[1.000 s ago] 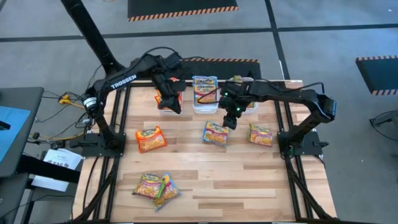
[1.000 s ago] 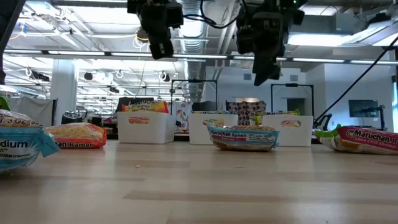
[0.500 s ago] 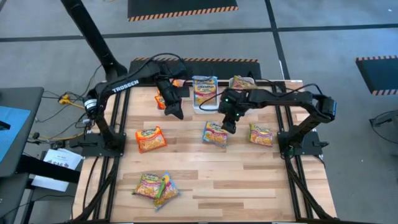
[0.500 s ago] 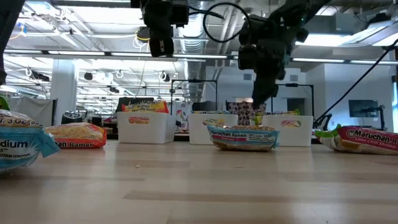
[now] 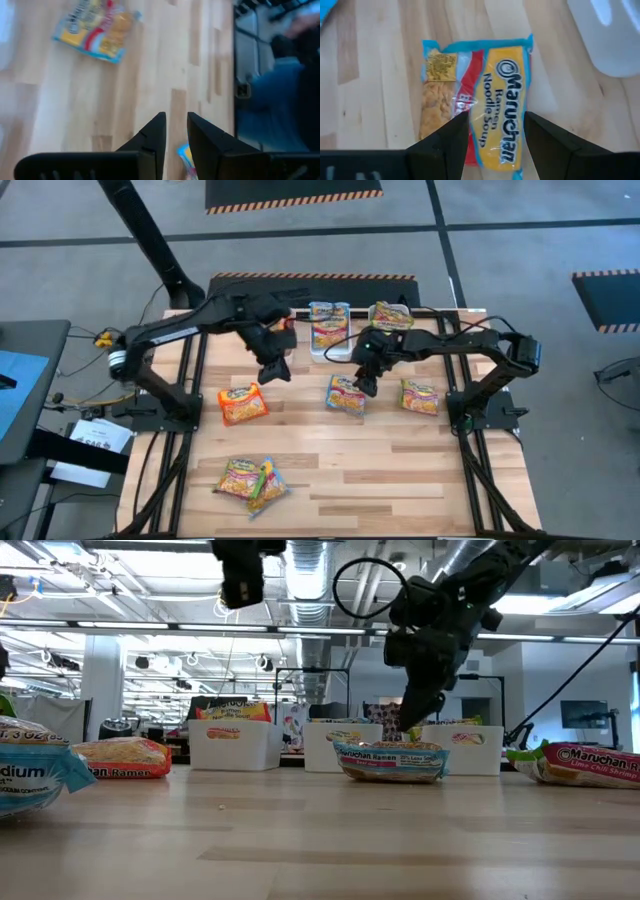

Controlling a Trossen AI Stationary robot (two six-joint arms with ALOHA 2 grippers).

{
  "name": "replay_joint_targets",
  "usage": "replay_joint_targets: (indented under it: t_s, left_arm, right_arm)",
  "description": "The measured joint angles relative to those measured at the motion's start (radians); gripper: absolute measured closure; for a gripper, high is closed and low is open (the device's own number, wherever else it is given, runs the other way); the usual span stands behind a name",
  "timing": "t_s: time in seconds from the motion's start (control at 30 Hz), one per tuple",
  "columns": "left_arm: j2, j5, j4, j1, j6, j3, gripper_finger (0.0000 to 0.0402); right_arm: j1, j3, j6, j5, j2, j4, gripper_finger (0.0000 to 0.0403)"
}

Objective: Sort Maruchan noodles
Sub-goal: Put the blue noodle pack into the center white bin

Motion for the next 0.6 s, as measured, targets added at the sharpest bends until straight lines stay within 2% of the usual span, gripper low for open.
replay_joint_targets:
  t_s: [0.33, 0.6]
  left_arm:
    - [-0.253, -0.171, 0.233, -0.026, -0.256, -0.287, 0.0339]
    - [-0.349, -0.288, 0.268, -0.056, -0.331, -0.354, 0.0339]
  right_arm:
    - [-0.011, -0.02, 0.01, 0.0, 0.0, 0.033, 0.0191]
    - [-0.009, -0.012, 0.052, 0.02, 0.107, 0.08, 0.0191]
